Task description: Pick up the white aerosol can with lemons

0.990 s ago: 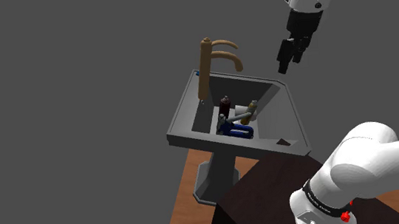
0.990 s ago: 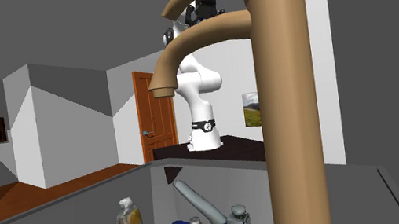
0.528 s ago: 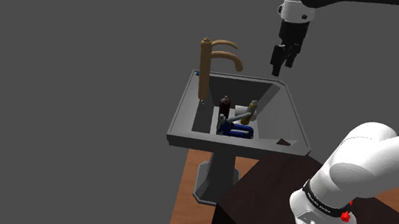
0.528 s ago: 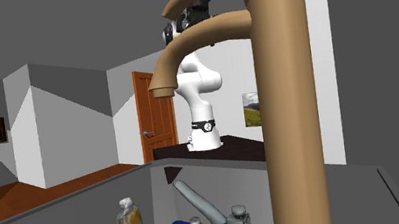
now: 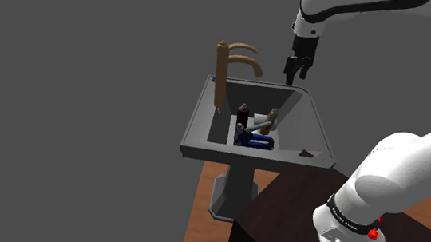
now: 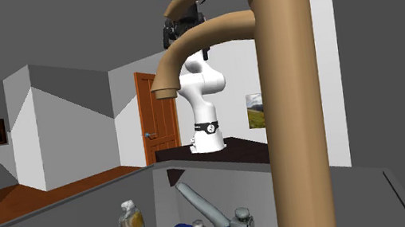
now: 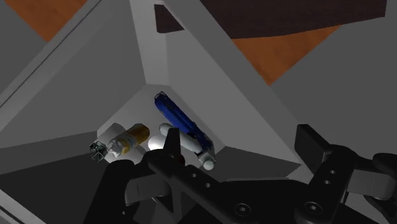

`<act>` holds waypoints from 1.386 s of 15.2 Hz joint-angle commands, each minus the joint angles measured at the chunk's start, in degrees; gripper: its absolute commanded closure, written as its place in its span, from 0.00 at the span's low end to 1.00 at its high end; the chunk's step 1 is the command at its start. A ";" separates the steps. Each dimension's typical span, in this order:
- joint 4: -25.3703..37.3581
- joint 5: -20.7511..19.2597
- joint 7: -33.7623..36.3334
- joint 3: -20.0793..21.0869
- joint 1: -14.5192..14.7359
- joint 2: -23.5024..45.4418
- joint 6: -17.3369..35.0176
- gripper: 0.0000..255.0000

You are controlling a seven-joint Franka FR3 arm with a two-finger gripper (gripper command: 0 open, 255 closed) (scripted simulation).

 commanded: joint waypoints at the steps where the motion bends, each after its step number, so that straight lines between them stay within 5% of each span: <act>1: 1.42 0.67 -2.51 -2.54 -0.37 4.28 2.23 0.00; 12: 12.70 12.04 -16.12 -11.03 -2.78 29.87 9.69 0.00; 21: 28.59 24.02 -25.61 -10.41 -10.53 52.79 8.57 0.00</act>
